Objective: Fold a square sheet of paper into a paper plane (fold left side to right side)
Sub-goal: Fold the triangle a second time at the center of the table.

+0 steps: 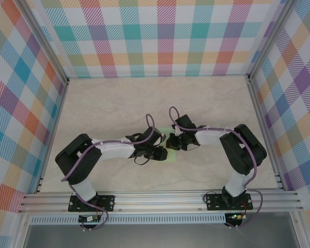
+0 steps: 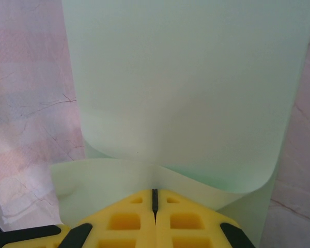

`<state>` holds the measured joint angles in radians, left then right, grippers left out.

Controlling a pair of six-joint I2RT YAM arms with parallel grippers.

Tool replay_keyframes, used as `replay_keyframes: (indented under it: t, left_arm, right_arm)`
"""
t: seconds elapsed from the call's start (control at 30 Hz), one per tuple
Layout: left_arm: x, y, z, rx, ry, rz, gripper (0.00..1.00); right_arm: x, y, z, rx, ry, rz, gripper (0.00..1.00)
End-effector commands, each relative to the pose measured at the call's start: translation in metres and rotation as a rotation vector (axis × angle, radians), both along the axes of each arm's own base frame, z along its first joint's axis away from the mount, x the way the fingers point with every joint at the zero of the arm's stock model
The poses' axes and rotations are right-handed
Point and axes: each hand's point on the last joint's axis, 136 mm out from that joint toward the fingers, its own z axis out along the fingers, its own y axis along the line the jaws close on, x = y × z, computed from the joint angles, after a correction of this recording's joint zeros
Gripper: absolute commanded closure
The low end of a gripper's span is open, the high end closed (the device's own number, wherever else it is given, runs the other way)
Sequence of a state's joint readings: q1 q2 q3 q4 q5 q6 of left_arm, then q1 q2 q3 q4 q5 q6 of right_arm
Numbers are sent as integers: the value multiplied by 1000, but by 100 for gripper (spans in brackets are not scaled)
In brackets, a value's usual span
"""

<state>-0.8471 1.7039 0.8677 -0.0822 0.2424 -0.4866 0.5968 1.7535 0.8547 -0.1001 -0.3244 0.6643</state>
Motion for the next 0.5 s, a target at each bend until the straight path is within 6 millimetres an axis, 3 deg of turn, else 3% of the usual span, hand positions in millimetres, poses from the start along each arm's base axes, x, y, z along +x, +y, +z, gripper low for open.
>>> replay_keyframes:
  t: [0.0, 0.47]
  left_arm:
    - [0, 13, -14, 45, 25, 33, 74]
    - [-7, 29, -20, 77, 28, 64, 78]
  right_arm:
    - [-17, -18, -18, -107, 60, 8, 100]
    - [-18, -22, -20, -126, 62, 10, 100]
